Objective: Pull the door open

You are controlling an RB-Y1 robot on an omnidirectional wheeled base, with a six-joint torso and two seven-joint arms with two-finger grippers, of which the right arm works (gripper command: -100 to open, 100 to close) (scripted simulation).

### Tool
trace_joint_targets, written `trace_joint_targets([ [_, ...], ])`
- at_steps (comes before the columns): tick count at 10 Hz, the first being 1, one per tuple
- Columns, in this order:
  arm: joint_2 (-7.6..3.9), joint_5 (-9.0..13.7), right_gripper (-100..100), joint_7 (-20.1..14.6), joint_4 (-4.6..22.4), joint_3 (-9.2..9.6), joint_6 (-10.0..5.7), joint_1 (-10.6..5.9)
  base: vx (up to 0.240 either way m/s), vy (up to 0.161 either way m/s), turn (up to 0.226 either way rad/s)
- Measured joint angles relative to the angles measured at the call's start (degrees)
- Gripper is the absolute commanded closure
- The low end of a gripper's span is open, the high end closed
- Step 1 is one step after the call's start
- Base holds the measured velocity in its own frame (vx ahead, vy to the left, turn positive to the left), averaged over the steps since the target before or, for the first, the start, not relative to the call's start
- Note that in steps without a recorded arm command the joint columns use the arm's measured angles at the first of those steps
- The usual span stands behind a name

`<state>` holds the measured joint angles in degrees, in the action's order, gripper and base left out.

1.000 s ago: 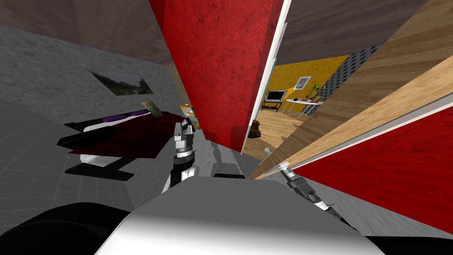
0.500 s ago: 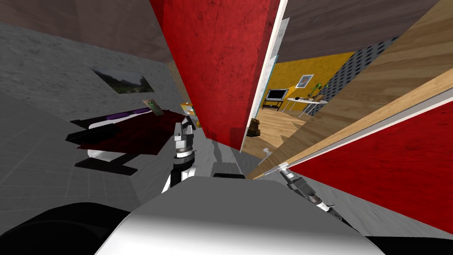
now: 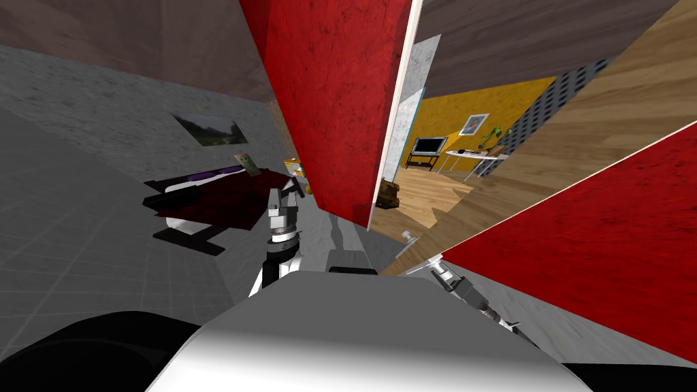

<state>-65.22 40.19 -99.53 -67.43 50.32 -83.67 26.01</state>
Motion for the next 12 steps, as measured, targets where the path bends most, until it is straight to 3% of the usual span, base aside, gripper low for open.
trace_joint_targets([
  [4,-0.19,-1.09,100,0.01,0.04,0.57,-0.47,-0.04,-0.044,-0.025,0.035],
  [12,-1.11,-1.32,100,-1.66,2.5,0.7,0.29,-0.66,0.049,0.028,-0.054],
])
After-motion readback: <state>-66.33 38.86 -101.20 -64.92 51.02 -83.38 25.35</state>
